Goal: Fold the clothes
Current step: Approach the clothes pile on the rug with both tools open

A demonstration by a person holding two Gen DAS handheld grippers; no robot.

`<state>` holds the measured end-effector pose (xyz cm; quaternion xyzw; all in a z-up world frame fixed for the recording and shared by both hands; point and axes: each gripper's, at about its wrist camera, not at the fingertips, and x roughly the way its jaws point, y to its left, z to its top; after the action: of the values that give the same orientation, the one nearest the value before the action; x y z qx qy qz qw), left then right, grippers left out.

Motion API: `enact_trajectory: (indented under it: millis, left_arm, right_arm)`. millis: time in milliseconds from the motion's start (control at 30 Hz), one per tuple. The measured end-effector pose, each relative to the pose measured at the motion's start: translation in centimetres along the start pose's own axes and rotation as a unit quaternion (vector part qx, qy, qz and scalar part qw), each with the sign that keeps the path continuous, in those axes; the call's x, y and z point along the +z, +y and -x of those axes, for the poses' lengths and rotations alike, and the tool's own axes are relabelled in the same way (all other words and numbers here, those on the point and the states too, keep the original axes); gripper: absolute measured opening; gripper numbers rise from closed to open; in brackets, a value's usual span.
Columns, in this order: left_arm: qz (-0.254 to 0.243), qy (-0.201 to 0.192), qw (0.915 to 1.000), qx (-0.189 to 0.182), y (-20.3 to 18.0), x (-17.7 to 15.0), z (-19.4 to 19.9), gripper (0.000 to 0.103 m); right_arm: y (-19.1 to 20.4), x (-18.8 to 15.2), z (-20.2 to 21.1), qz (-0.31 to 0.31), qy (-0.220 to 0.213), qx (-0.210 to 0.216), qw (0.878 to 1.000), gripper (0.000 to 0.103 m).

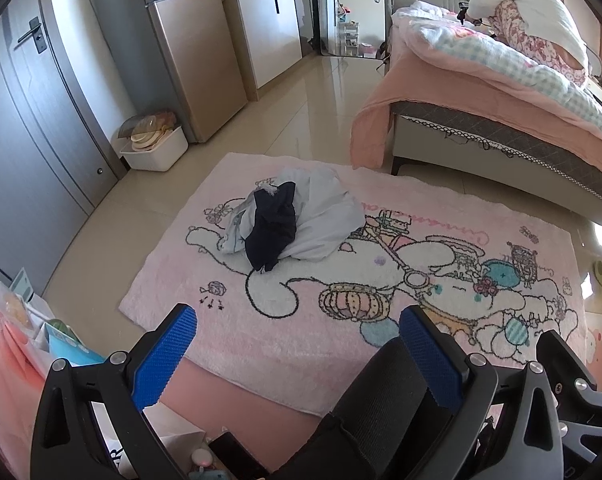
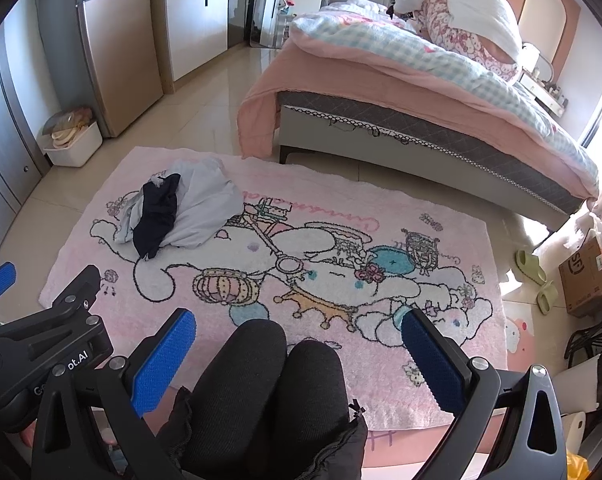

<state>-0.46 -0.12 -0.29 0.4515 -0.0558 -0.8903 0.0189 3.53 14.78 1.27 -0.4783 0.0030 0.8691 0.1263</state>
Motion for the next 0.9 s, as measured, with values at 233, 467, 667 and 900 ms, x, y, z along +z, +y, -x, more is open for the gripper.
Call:
enact_trajectory:
  millis: [233, 467, 667, 900]
  left_arm:
    - [0.008, 0.016, 0.9998, 0.005, 0.1, 0.4, -1.7, 0.103]
    - [0.021, 0.034, 0.9991, 0.016, 0.4, 1.4, -4.1, 0.103]
    - [0.039, 0.050, 0.9978, 0.018, 0.7, 2.6, -6.9, 0.103]
    - [0.070, 0.069, 0.9950, 0.019, 1.4, 4.1, -11.6, 0.103]
  right_arm:
    - [0.6, 0.5, -1.4, 0.000, 0.010, 0.008, 1.000, 0.103]
    - [1.4, 1.8, -3.7, 0.002, 0.025, 0.016, 1.000, 0.103]
    - [2.2, 3.4, -6.6, 0.005, 0.037, 0.030, 0.999, 0.103]
    - [3.6, 5.7, -11.3, 0.009, 0.039, 0.066, 0.997, 0.103]
